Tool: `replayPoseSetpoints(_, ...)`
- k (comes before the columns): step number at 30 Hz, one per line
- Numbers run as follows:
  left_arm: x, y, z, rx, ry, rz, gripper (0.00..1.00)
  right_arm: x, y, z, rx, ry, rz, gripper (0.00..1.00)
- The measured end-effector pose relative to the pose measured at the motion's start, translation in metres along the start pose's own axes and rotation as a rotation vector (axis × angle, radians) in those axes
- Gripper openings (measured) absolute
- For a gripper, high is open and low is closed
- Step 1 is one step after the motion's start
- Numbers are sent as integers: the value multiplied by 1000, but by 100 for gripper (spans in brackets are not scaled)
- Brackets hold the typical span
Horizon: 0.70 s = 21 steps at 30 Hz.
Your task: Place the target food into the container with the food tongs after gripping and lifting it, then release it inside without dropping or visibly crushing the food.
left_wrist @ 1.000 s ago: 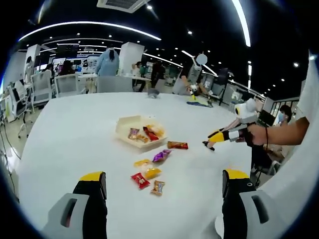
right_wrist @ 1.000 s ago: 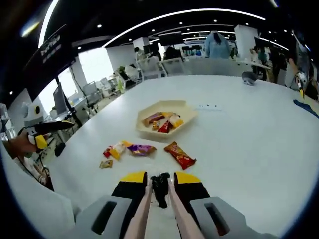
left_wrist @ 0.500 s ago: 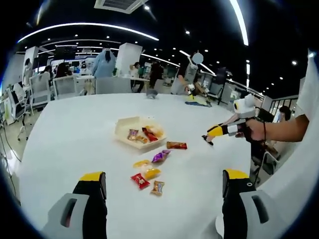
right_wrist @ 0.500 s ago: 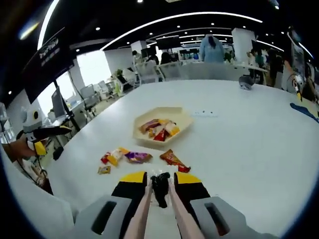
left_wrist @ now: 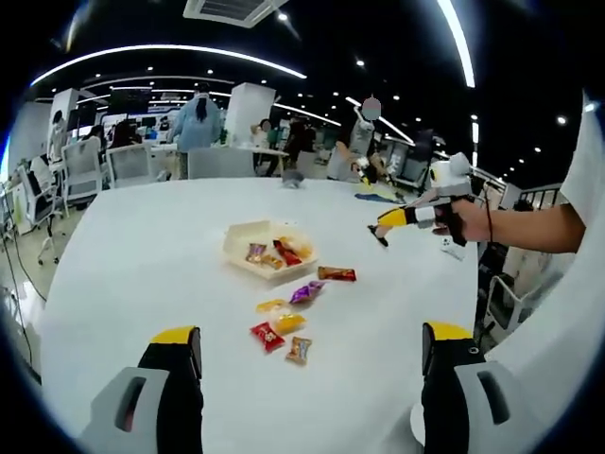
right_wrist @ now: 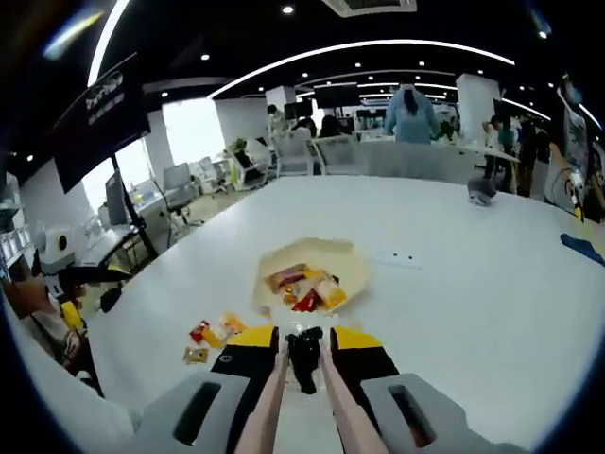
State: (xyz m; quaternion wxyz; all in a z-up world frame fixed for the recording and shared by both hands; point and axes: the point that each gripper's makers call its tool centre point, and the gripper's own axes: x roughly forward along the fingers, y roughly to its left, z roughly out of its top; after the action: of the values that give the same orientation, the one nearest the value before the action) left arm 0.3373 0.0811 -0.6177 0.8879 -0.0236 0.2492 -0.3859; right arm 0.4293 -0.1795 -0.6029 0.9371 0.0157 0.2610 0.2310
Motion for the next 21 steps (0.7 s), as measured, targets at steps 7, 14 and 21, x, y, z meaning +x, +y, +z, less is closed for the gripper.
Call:
replayPoseSetpoints(7,-4,6,1,-13,-13,16,98,17,-1,22,-33,-5,14,20)
replayPoseSetpoints(14,-6,10,-1,-23,-14,29,98,39,1,40,-57,-3,30,20)
replayPoseSetpoints(21,-4,15,1,-31,-18,35,98,63,7,48,-78,6,48,21)
